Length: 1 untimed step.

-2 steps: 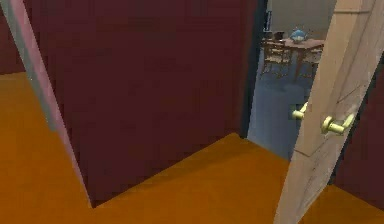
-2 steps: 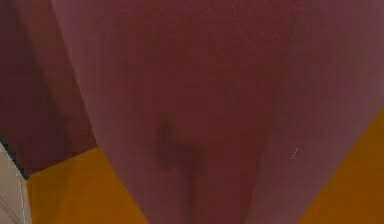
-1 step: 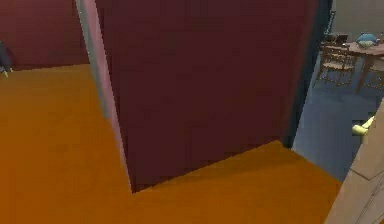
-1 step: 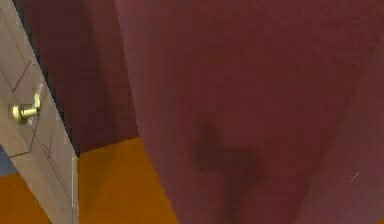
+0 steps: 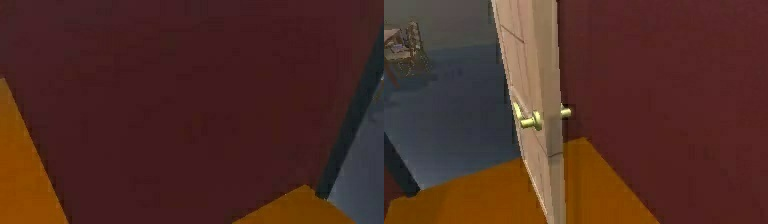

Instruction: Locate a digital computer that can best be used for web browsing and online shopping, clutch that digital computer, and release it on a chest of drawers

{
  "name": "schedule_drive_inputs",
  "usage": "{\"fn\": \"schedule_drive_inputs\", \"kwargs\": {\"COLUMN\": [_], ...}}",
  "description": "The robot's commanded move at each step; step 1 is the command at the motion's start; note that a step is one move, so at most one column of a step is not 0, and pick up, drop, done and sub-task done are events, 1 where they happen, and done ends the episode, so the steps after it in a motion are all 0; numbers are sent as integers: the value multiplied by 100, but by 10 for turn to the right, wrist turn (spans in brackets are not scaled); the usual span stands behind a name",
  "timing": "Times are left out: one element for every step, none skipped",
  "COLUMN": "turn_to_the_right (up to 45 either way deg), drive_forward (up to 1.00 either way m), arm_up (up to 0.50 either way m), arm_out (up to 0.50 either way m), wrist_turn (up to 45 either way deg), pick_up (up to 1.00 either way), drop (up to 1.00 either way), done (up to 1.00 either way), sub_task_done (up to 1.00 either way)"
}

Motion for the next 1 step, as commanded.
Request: {"fn": "schedule_drive_inputs", "kwargs": {"turn_to_the_right": [360], "drive_forward": [0], "arm_up": [0], "arm_out": [0], "wrist_turn": [0], "pick_up": [0], "drop": [0], "done": [0], "sub_task_done": [0]}}
